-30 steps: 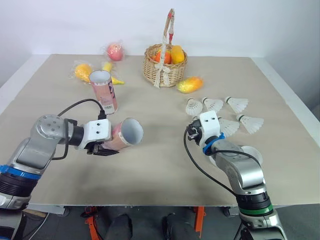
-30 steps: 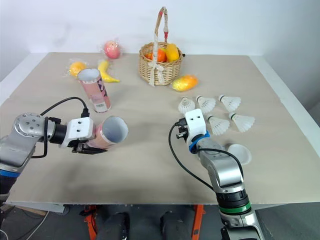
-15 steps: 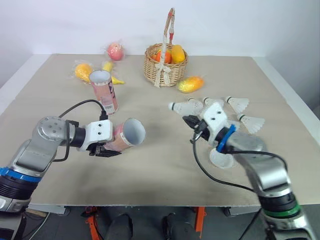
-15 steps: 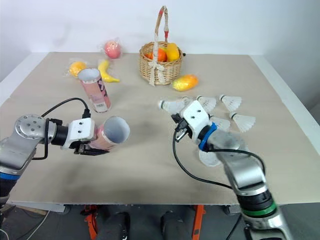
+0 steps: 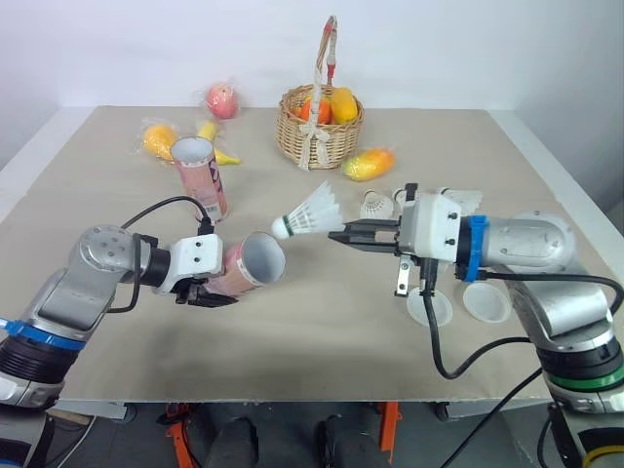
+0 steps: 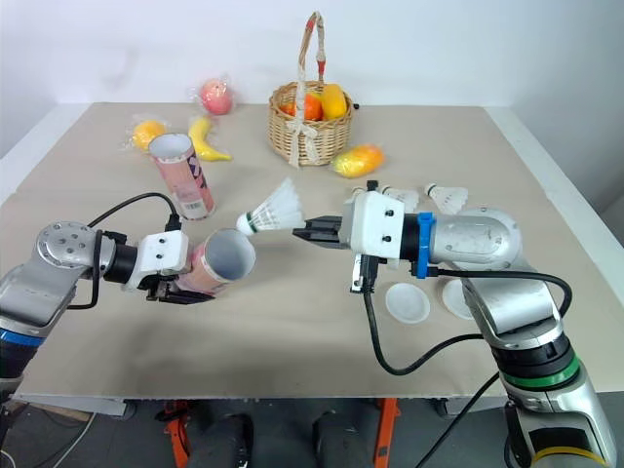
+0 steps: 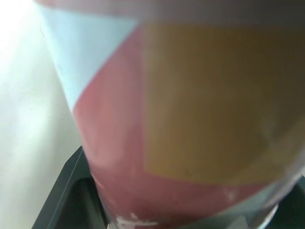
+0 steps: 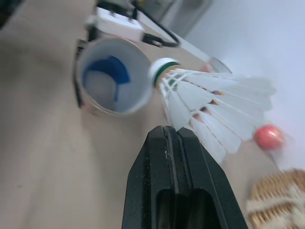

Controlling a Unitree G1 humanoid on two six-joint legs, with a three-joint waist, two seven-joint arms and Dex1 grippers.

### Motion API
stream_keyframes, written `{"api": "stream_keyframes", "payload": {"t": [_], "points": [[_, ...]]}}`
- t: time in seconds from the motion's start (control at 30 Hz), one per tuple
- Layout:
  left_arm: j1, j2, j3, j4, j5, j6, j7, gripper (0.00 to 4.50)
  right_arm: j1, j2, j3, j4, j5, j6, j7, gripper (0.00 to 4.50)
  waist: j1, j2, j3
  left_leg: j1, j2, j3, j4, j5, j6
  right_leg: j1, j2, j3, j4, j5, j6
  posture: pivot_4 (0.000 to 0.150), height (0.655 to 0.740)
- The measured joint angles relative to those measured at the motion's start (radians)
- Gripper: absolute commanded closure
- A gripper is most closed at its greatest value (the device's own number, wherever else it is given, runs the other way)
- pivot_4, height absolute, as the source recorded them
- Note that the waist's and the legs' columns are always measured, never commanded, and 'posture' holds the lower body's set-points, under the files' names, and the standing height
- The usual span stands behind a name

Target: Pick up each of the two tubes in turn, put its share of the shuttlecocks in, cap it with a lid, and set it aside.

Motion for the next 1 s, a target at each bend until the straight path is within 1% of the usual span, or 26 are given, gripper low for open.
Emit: {"api": "stream_keyframes", "payload": {"t": [0.13,0.2,0.47,0.57,0.6,0.67,0.7,0.73,0.8,0.9,0.93,1.0], "points": [[0.000,0.000,-0.001,0.000,0.000,0.003,-0.007,1.58,-0.011,0.004,0.047,0.015,-0.033,-0.042,0.043,4.47,0.000,0.000,0.000,0.000,0.000,0.000,0.000,0.000,0.000,0.000,0.000,0.000,0.000,0.000,0.000,0.150,0.7400],[0.000,0.000,-0.001,-0.001,0.000,0.008,-0.007,1.58,-0.019,0.014,0.080,0.051,-0.058,-0.074,0.064,4.47,0.000,0.000,0.000,0.000,0.000,0.000,0.000,0.000,0.000,0.000,0.000,0.000,0.000,0.000,0.000,0.150,0.7400],[0.000,0.000,-0.001,-0.007,-0.004,0.028,-0.007,1.58,-0.073,0.066,0.117,0.128,-0.077,-0.125,0.112,4.47,0.000,0.000,0.000,0.000,0.000,-0.001,0.001,0.000,0.000,0.000,0.000,-0.001,0.000,0.000,-0.001,0.150,0.7400],[0.000,0.001,-0.001,-0.008,-0.004,0.030,-0.007,1.58,-0.098,0.100,0.133,0.160,-0.067,-0.123,0.138,3.57,0.000,0.000,0.000,0.000,0.000,-0.001,0.001,0.000,0.000,0.000,0.000,-0.001,0.001,0.001,-0.001,0.150,0.7400],[0.000,0.001,-0.001,-0.008,-0.004,0.030,-0.007,1.58,-0.107,0.109,0.136,0.167,-0.054,-0.113,0.150,3.18,0.000,0.000,0.000,0.000,0.000,-0.001,0.001,0.000,0.000,0.000,0.000,-0.001,0.001,0.001,-0.002,0.150,0.7400],[0.000,0.001,-0.001,-0.008,-0.004,0.031,-0.007,1.58,-0.122,0.119,0.133,0.166,-0.007,-0.079,0.169,2.23,0.000,0.000,0.000,0.000,0.000,-0.001,0.001,0.000,0.000,0.000,0.000,-0.002,0.001,0.001,-0.003,0.150,0.7400],[0.000,0.001,-0.001,-0.009,-0.004,0.031,-0.006,1.58,-0.126,0.121,0.122,0.160,0.029,-0.054,0.173,1.57,0.000,0.000,0.000,0.000,0.000,-0.002,0.001,0.000,0.000,0.001,0.000,-0.002,0.001,0.001,-0.003,0.150,0.7400],[0.000,0.001,-0.001,-0.010,-0.004,0.031,-0.006,1.58,-0.126,0.121,0.114,0.158,0.045,-0.042,0.175,1.35,0.000,0.000,0.000,0.000,0.000,-0.002,0.001,0.000,0.000,0.000,0.000,-0.002,0.001,0.001,-0.003,0.150,0.7400],[0.003,0.001,-0.001,-0.017,-0.004,0.033,-0.006,1.58,-0.118,0.104,0.064,0.143,0.122,0.014,0.187,1.35,0.001,0.000,0.000,0.000,0.000,-0.002,0.001,0.000,0.000,0.001,-0.001,-0.002,0.001,0.001,-0.003,0.150,0.7400],[0.010,0.002,-0.001,-0.019,-0.005,0.039,-0.004,1.58,-0.090,0.095,-0.004,0.127,0.190,0.079,0.163,1.35,0.002,0.000,0.000,0.000,0.000,-0.003,0.001,0.000,0.000,0.001,-0.001,-0.003,0.001,0.001,-0.003,0.150,0.7400],[0.016,0.002,0.000,-0.023,-0.006,0.044,-0.001,1.58,-0.066,0.103,-0.032,0.137,0.178,0.099,0.100,1.35,0.002,0.000,0.000,0.000,0.000,-0.003,0.001,0.000,0.000,0.001,0.000,-0.003,0.001,0.001,-0.003,0.150,0.7400],[0.023,0.004,0.001,-0.032,-0.006,0.047,0.005,1.58,-0.038,0.134,-0.054,0.206,0.095,0.131,-0.055,1.35,0.002,0.000,0.000,0.001,0.000,-0.003,0.001,0.001,-0.001,0.001,0.000,-0.003,0.001,0.001,-0.003,0.150,0.7400]]}}
